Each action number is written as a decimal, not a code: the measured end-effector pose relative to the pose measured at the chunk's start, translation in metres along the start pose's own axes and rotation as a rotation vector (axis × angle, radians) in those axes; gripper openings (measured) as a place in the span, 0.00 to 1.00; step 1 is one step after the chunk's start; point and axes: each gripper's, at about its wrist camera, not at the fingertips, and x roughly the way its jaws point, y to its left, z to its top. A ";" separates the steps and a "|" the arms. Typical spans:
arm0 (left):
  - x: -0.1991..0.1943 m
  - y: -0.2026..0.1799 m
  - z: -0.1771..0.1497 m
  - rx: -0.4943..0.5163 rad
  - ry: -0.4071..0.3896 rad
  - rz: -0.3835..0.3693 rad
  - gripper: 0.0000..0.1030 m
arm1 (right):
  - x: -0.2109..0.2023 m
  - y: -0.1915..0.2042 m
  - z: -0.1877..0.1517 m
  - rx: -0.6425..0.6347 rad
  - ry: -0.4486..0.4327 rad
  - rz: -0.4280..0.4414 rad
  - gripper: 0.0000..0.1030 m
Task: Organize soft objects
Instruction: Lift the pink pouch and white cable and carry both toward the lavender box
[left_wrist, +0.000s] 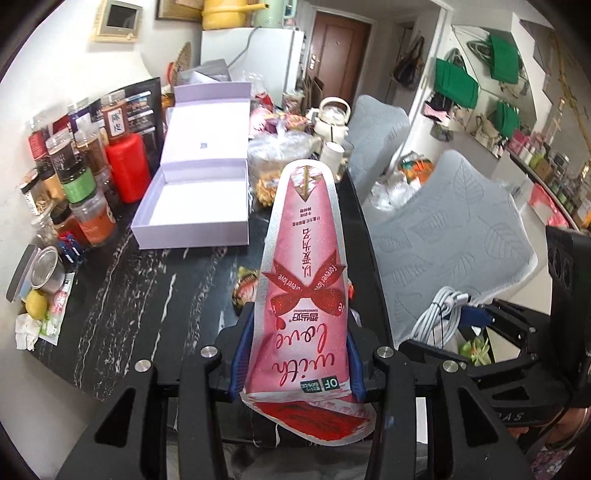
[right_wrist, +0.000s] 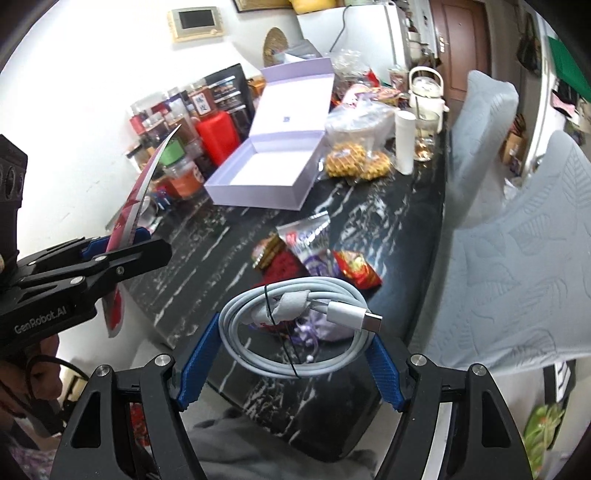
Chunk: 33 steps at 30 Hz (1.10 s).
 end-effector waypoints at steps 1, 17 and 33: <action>-0.001 0.002 0.004 -0.004 -0.007 -0.001 0.41 | 0.000 0.001 0.002 -0.003 -0.001 0.004 0.73; 0.026 0.044 0.072 0.045 -0.017 -0.016 0.41 | 0.030 0.020 0.077 -0.009 -0.046 0.028 0.73; 0.065 0.079 0.136 0.043 -0.008 -0.037 0.41 | 0.070 0.022 0.151 -0.022 -0.055 0.012 0.73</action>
